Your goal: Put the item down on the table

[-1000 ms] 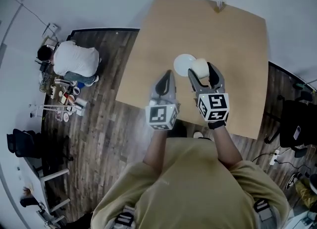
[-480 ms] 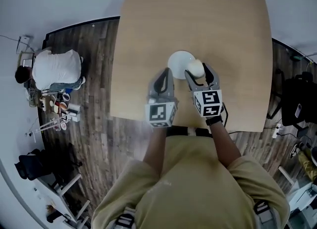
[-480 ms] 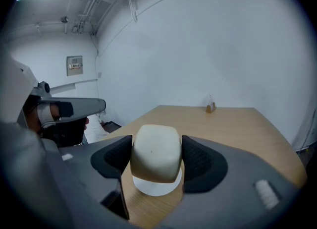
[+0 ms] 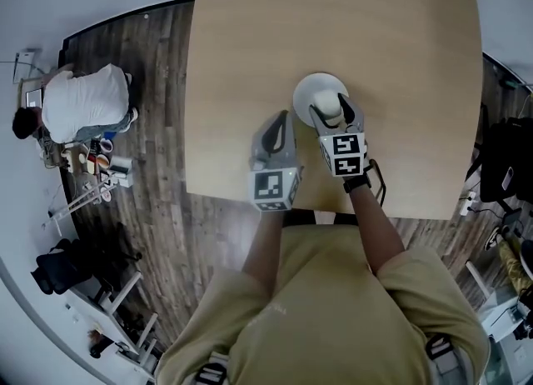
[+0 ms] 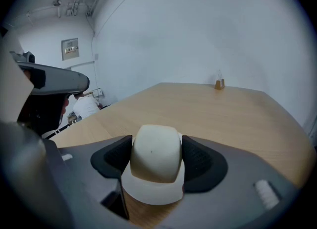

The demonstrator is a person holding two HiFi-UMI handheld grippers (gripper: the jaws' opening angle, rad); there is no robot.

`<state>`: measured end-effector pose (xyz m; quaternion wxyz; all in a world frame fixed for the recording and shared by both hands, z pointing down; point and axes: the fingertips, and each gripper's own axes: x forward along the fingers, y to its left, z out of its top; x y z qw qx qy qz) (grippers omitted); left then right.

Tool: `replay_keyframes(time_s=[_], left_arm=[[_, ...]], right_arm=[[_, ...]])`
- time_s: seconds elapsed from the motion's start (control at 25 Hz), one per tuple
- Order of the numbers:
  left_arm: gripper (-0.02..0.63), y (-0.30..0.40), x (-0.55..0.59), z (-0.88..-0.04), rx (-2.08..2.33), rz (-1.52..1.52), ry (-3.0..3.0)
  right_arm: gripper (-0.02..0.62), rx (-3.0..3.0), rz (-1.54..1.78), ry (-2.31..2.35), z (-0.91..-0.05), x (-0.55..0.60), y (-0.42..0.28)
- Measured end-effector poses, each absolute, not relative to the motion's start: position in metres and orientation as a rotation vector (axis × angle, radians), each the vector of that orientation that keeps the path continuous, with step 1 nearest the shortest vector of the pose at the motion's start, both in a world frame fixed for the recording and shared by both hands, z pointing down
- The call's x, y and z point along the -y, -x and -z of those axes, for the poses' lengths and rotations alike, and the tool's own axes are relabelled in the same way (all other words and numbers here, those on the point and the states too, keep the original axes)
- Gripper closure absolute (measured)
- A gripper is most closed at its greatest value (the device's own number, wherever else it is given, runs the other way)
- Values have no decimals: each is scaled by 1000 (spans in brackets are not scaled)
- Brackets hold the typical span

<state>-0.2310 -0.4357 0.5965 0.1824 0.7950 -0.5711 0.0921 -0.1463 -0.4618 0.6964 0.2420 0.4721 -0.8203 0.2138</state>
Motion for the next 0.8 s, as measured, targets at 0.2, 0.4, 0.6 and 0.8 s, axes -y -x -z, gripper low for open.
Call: replay_keyframes(time_s=[0.2, 0.4, 0.6, 0.8], left_arm=[[604, 239, 441, -613, 1579, -264, -2227], [604, 239, 439, -626, 1549, -265, -2213], [604, 232, 434, -627, 1526, -273, -2228], [604, 227, 421, -613, 1524, -261, -2244]], right_arm=[[279, 2177, -565, -1251, -724, 469, 158], [279, 2155, -522, -1202, -735, 470, 167], [278, 2084, -465, -1137, -750, 467, 163], [273, 2071, -387, -1091, -745, 465, 165]])
